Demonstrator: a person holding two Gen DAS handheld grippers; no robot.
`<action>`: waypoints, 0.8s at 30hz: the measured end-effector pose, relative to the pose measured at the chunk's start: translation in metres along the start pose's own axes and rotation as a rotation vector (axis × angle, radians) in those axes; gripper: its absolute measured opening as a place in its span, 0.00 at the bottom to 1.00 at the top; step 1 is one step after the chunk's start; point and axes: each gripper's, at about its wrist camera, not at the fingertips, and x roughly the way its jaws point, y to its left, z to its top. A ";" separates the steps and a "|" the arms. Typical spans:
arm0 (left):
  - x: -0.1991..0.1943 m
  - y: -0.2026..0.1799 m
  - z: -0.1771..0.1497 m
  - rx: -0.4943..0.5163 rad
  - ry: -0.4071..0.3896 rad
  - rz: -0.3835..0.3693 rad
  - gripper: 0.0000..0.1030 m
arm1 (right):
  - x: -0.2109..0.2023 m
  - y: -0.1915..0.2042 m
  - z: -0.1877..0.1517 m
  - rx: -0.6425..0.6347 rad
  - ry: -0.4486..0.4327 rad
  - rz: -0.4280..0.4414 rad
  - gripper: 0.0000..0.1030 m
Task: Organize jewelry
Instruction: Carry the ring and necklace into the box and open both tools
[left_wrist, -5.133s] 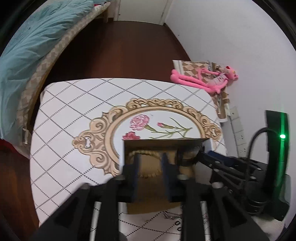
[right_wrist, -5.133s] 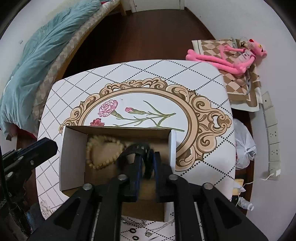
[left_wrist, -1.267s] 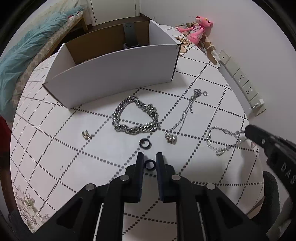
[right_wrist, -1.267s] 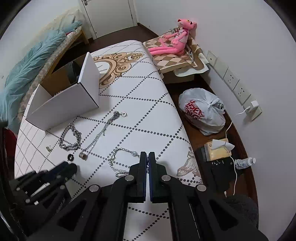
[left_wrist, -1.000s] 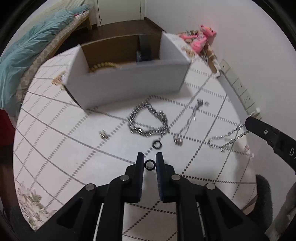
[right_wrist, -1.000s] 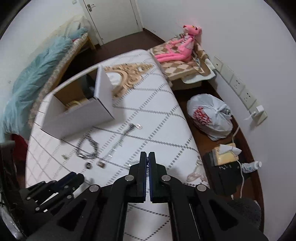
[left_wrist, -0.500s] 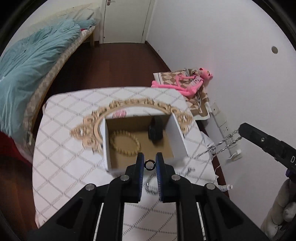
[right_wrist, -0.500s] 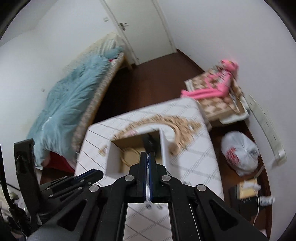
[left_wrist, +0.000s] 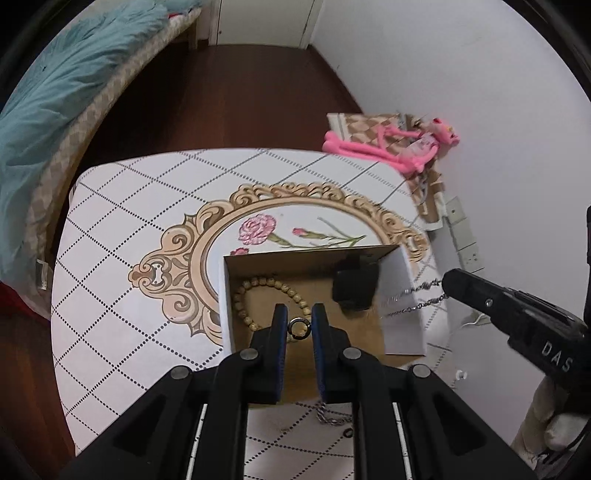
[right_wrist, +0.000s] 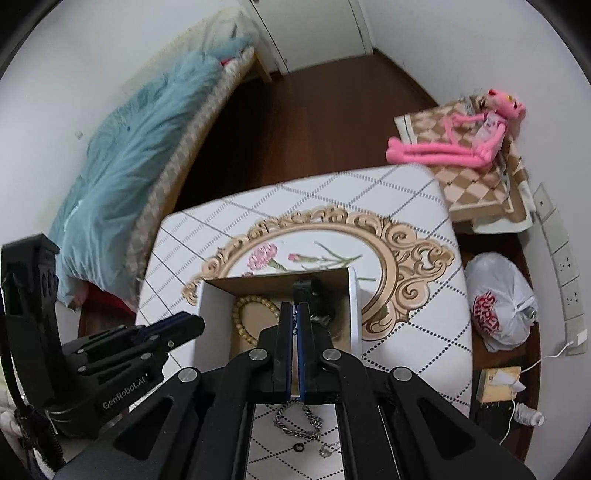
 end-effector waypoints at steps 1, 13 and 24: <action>0.004 0.001 0.002 -0.007 0.012 0.010 0.12 | 0.005 -0.001 0.000 0.000 0.017 -0.003 0.02; 0.003 0.023 0.010 -0.058 -0.010 0.138 0.88 | 0.035 -0.007 0.004 -0.015 0.154 -0.065 0.48; -0.002 0.036 -0.020 -0.063 -0.085 0.287 1.00 | 0.040 -0.009 -0.025 -0.095 0.134 -0.292 0.95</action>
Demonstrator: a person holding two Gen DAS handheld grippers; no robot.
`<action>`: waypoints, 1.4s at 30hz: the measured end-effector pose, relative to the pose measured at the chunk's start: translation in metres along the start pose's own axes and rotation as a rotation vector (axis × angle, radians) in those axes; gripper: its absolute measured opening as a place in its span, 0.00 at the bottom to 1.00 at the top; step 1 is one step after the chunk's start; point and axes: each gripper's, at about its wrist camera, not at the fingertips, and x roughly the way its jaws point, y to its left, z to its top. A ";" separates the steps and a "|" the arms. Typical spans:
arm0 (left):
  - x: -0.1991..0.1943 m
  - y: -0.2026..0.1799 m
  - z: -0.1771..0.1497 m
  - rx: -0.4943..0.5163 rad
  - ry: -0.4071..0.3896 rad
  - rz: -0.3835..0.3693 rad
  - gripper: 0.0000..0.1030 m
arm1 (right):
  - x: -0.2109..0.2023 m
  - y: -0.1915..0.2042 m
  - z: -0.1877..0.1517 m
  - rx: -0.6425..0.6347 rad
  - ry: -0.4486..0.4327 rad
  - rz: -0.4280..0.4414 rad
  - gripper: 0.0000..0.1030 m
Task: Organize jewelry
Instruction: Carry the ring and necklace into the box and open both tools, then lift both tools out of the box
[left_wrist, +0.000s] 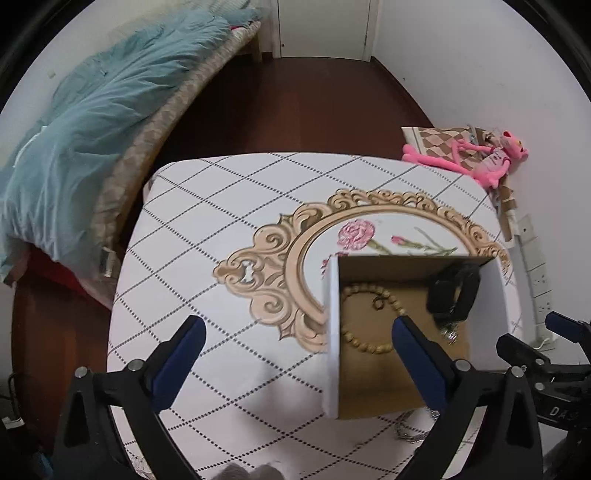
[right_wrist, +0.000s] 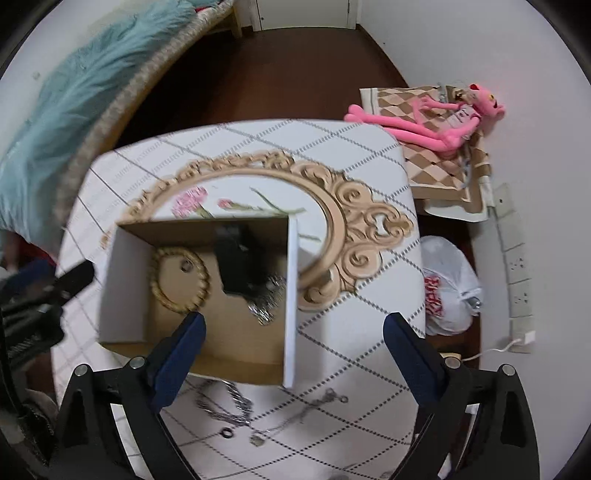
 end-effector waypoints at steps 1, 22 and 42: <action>0.000 0.000 -0.004 0.002 -0.001 0.001 1.00 | 0.004 0.000 -0.004 0.001 0.005 -0.008 0.95; -0.070 -0.008 -0.047 -0.001 -0.138 0.046 1.00 | -0.065 0.008 -0.051 0.015 -0.186 -0.047 0.95; -0.113 -0.005 -0.090 -0.021 -0.186 0.056 1.00 | -0.130 0.002 -0.107 0.066 -0.288 0.007 0.95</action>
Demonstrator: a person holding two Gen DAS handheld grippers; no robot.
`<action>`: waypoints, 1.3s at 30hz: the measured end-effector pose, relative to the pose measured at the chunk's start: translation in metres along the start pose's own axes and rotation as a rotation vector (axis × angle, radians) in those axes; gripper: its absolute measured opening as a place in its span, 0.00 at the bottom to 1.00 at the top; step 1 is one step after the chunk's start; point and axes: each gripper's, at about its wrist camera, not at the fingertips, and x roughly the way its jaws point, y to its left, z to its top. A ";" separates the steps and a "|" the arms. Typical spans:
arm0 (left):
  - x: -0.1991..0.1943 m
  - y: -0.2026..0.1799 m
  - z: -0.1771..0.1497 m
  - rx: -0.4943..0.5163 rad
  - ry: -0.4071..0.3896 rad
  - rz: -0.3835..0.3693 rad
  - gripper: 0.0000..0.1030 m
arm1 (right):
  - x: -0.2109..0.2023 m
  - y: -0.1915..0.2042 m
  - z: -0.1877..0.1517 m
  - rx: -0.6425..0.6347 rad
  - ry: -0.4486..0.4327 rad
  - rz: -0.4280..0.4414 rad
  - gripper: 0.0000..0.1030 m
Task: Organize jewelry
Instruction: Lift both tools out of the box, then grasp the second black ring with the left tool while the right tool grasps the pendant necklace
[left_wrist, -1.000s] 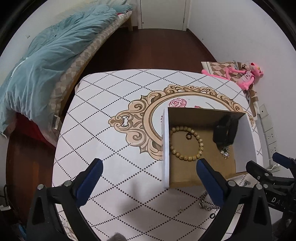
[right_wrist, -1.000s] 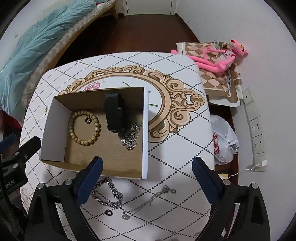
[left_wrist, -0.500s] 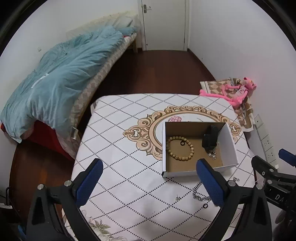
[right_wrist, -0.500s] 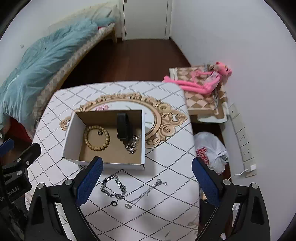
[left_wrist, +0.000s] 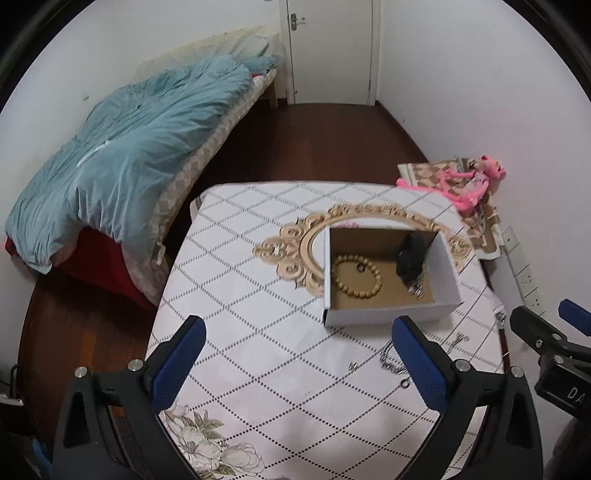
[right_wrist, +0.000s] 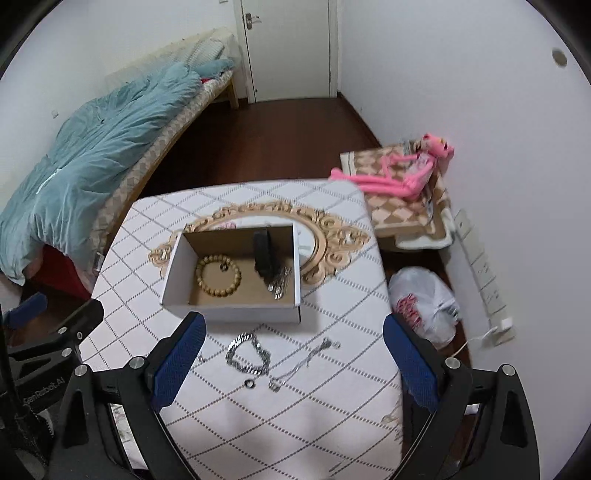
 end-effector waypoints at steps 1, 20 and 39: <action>0.009 0.000 -0.006 0.000 0.016 0.008 1.00 | 0.009 -0.003 -0.006 0.010 0.027 0.001 0.95; 0.115 -0.007 -0.091 0.039 0.283 0.079 1.00 | 0.135 0.011 -0.112 0.017 0.123 0.034 0.25; 0.110 -0.118 -0.106 0.184 0.249 -0.139 0.79 | 0.123 -0.069 -0.114 0.186 0.121 -0.018 0.12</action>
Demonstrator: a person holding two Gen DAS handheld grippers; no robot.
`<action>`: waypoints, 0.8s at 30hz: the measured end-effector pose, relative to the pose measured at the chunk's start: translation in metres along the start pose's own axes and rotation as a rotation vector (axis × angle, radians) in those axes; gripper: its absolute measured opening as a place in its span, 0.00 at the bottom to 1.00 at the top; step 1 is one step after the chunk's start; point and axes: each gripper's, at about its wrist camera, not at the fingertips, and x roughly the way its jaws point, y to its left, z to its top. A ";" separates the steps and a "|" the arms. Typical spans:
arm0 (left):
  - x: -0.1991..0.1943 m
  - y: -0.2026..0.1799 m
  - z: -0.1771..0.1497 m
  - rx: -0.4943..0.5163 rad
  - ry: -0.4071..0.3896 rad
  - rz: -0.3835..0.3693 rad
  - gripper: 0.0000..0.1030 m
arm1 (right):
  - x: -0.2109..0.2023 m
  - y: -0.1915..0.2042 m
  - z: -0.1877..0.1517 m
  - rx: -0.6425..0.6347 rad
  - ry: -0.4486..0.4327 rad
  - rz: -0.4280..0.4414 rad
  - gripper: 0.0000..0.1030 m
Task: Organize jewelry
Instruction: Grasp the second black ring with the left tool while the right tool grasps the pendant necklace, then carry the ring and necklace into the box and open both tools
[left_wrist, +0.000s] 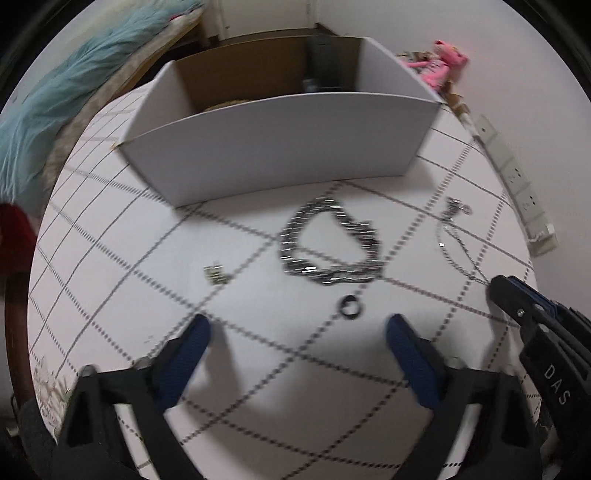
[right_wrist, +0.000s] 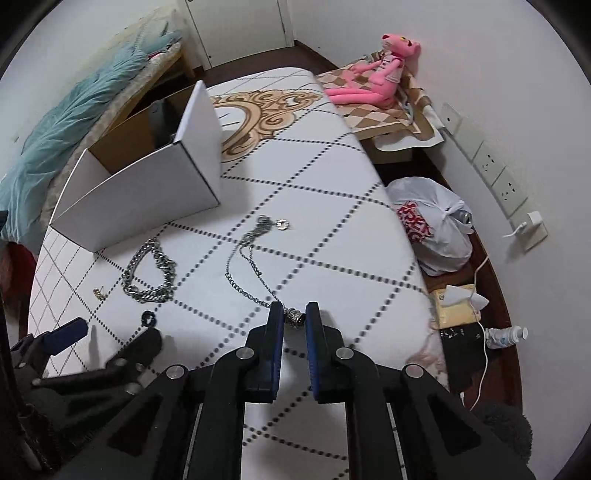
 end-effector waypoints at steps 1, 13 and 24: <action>-0.002 -0.004 -0.001 0.003 -0.018 -0.009 0.75 | 0.000 -0.002 0.000 0.005 0.000 -0.002 0.12; -0.004 0.006 0.008 0.018 -0.048 -0.062 0.10 | -0.008 -0.007 0.002 0.037 -0.015 0.011 0.12; -0.049 0.050 0.013 -0.049 -0.080 -0.118 0.10 | -0.062 0.015 0.035 0.009 -0.087 0.164 0.12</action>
